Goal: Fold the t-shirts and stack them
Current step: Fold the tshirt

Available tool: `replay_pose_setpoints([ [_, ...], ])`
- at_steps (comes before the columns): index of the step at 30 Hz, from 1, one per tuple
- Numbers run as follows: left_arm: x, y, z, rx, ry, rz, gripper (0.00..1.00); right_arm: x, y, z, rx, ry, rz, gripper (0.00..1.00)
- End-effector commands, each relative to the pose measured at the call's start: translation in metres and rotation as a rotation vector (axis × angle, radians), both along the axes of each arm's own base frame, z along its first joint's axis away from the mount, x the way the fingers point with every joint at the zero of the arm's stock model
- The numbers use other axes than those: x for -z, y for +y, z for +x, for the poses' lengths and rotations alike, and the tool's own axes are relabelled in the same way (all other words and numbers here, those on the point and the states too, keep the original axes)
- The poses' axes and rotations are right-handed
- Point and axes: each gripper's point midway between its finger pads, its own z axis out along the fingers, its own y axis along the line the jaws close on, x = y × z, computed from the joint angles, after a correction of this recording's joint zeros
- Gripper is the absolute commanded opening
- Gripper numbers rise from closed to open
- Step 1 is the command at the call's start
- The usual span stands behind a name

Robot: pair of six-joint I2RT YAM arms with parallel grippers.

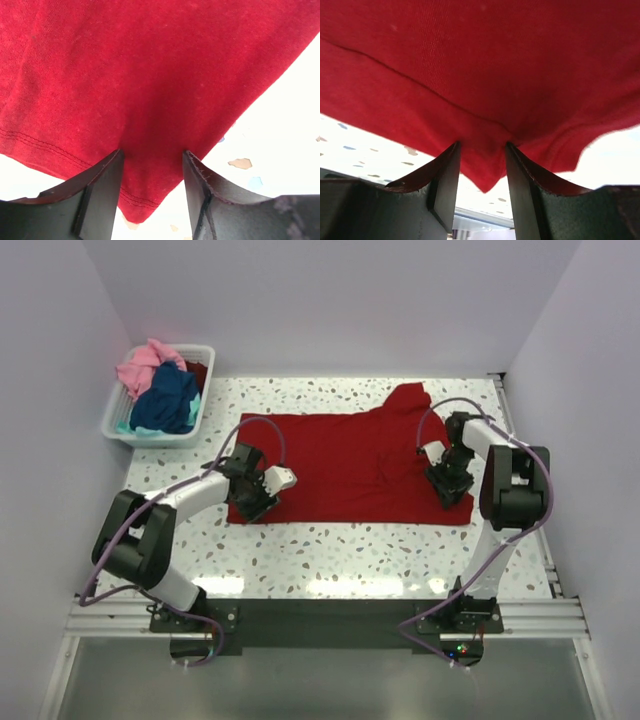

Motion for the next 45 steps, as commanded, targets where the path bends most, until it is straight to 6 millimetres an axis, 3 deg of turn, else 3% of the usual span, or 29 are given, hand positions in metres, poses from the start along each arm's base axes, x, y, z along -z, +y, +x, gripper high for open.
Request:
replay_pose_setpoints([
  [1,0.027,0.035,-0.047,0.035,0.132,0.144,0.53,0.005,-0.011,0.000,-0.079,-0.041,-0.068,0.45],
  [3,0.031,0.040,-0.068,0.047,0.188,0.140,0.52,0.001,-0.012,-0.008,-0.095,-0.036,-0.077,0.43],
  [6,0.025,0.040,-0.091,0.070,0.230,0.112,0.52,-0.002,-0.011,-0.039,-0.120,0.025,-0.065,0.41],
  [11,0.010,0.034,-0.114,0.121,0.277,0.047,0.52,-0.023,-0.009,-0.091,-0.160,0.096,-0.040,0.34],
  [14,-0.003,0.025,-0.121,0.156,0.305,0.002,0.52,-0.041,0.002,-0.106,-0.158,0.143,0.027,0.32],
  [15,-0.014,0.021,-0.114,0.172,0.288,-0.022,0.53,-0.048,0.007,-0.105,-0.152,0.145,0.063,0.34],
  [16,-0.022,0.015,-0.105,0.165,0.255,-0.056,0.54,-0.062,0.018,-0.087,-0.127,0.086,0.131,0.38],
  [17,-0.032,0.010,-0.095,0.148,0.222,-0.087,0.55,-0.069,0.023,-0.081,-0.108,0.096,0.165,0.46],
  [18,-0.050,0.004,-0.069,0.123,0.148,-0.131,0.57,-0.087,0.026,-0.052,-0.093,0.008,0.188,0.49],
  [20,-0.069,-0.003,-0.039,0.078,0.085,-0.193,0.60,-0.092,0.036,-0.023,-0.024,-0.010,0.260,0.54],
  [21,-0.084,-0.002,-0.010,0.043,0.032,-0.219,0.61,-0.107,0.037,0.010,-0.015,-0.099,0.267,0.55],
  [23,-0.098,-0.006,0.019,-0.009,0.005,-0.273,0.63,-0.111,0.038,0.048,0.032,-0.177,0.268,0.55],
  [24,-0.108,-0.002,0.047,-0.044,-0.027,-0.297,0.67,-0.110,0.037,0.078,0.043,-0.217,0.269,0.56],
  [26,-0.121,-0.002,0.075,-0.115,-0.054,-0.349,0.70,-0.105,0.035,0.113,0.085,-0.275,0.262,0.56],
  [27,-0.129,0.005,0.103,-0.152,-0.101,-0.366,0.71,-0.101,0.033,0.139,0.092,-0.310,0.255,0.55],
  [30,-0.135,0.015,0.146,-0.240,-0.150,-0.377,0.72,-0.087,0.029,0.179,0.134,-0.381,0.243,0.54],
  [32,-0.135,0.022,0.163,-0.285,-0.166,-0.359,0.73,-0.073,0.028,0.206,0.150,-0.429,0.247,0.53],
  [35,-0.137,0.029,0.186,-0.321,-0.183,-0.368,0.73,-0.053,0.028,0.232,0.172,-0.481,0.237,0.51],
  [38,-0.127,0.032,0.193,-0.346,-0.166,-0.370,0.73,-0.038,0.026,0.250,0.205,-0.515,0.224,0.47],
  [40,-0.120,0.034,0.195,-0.353,-0.153,-0.361,0.73,-0.030,0.023,0.252,0.199,-0.509,0.185,0.45],
  [45,-0.098,0.040,0.196,-0.383,-0.125,-0.327,0.72,0.006,0.003,0.227,0.165,-0.419,0.054,0.35],
])
